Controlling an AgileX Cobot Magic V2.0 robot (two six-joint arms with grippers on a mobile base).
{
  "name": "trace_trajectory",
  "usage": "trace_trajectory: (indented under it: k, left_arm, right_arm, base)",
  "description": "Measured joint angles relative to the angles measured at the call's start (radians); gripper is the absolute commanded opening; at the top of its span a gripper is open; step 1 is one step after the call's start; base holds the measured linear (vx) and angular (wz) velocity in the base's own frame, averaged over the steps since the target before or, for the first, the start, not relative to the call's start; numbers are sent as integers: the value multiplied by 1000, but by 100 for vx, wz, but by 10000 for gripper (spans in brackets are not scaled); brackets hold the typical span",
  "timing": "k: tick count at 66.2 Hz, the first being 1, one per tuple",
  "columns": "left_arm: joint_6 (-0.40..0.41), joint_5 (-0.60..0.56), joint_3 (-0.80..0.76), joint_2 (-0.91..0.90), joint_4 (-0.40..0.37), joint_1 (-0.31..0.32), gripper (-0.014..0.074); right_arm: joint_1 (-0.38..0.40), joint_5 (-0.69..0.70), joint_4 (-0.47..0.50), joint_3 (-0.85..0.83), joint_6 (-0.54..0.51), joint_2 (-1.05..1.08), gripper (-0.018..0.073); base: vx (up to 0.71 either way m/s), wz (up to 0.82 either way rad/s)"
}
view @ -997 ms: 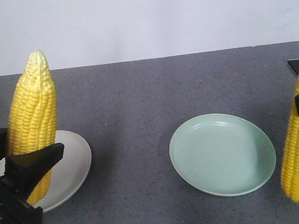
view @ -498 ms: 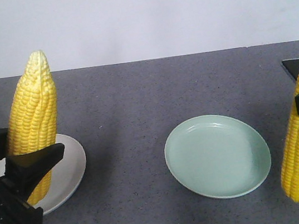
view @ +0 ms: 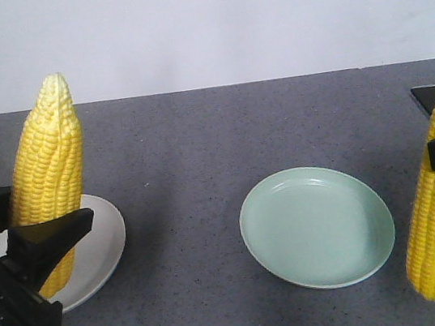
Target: Distribute corn equally
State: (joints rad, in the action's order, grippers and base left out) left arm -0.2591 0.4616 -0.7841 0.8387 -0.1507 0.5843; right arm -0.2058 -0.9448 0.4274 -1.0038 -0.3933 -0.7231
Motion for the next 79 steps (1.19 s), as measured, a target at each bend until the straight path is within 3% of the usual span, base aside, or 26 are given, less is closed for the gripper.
trace_trajectory:
  k: [12,22,50,79]
  left_arm:
    - [0,0,0,0,0,0,227]
    - [0,0,0,0,0,0,227]
    - [0,0,0,0,0,0,227]
    - [0,0,0,0,0,0,227]
  right_arm:
    - [0,-67,4,-60,11,-17,245]
    - [0,-121,5,-138,79,-108,249]
    - [0,-212,5,-358,182,-586,249]
    - [0,-222,4,-488,197,-985,249]
  base:
    - [0,0]
    - [0,0]
    - [0,0]
    - [0,0]
